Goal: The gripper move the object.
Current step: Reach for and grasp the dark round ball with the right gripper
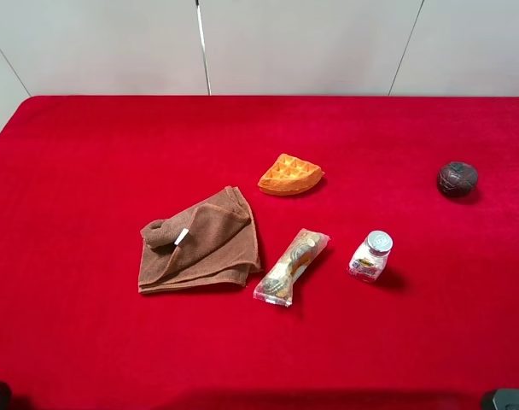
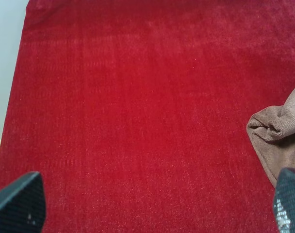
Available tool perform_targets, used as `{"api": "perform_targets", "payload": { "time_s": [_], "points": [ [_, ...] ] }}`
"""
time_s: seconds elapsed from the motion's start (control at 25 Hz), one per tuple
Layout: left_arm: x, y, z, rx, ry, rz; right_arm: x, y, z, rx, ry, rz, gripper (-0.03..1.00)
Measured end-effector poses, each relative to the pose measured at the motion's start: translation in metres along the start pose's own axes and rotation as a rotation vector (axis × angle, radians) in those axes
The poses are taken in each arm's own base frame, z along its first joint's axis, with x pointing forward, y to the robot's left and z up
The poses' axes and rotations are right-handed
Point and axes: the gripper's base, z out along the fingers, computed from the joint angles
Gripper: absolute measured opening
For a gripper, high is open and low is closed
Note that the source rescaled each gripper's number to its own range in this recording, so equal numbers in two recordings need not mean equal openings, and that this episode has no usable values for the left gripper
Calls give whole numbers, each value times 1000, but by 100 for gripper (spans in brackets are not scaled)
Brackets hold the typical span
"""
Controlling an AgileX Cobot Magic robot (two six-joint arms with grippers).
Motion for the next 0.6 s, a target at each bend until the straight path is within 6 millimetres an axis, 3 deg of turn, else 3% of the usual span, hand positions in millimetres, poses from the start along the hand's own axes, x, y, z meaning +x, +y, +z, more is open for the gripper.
{"api": "perform_targets", "payload": {
  "time_s": [0.6],
  "points": [
    [0, 0, 0, 0, 0, 0, 0, 0, 0, -1, 0, 1, 100]
  ]
}}
